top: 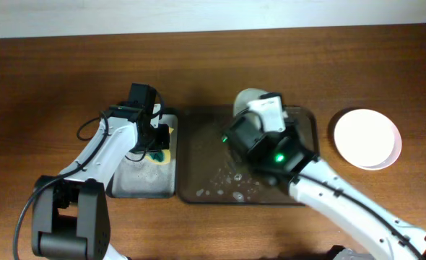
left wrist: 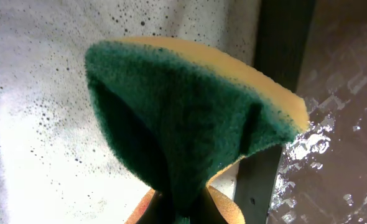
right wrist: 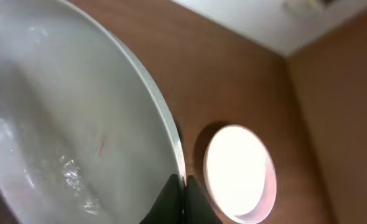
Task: Clean dirty plates on tray and stack at the side
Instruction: 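Lift the light green plate with the right gripper and stack it on the pile, then release the sponge into the basin with the left gripper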
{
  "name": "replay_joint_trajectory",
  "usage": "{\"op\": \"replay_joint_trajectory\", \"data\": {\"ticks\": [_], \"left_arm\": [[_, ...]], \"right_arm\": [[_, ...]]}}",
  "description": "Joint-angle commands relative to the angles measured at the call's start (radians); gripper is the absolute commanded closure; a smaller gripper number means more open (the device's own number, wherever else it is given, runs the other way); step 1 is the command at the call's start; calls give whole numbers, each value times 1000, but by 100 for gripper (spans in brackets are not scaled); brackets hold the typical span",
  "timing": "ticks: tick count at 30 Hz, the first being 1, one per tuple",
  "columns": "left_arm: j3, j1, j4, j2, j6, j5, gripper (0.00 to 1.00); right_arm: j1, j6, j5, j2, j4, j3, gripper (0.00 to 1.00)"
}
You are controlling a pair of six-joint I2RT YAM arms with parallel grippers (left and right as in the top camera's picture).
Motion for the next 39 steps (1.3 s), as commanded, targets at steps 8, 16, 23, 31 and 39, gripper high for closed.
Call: {"op": "replay_joint_trajectory", "data": {"ticks": [8,16,23,31,39], "left_arm": [[1,4,3,9,21,7,100],[1,4,3,9,21,7,100],[1,4,14,9,20,-32,93],[-2,4,30,11,20,-106,86],[75,16,-2,10,-24,-106,52]], "right_arm": [[-877,60,-694,33,45,3,96],[-1284,60,-721,199,56,3,96],[-1118,-162,-1232,227,20,2,60],[-665,-233,-1152,227,6,2,53],[-605,-268,-1153,227,-2,2,40]]}}
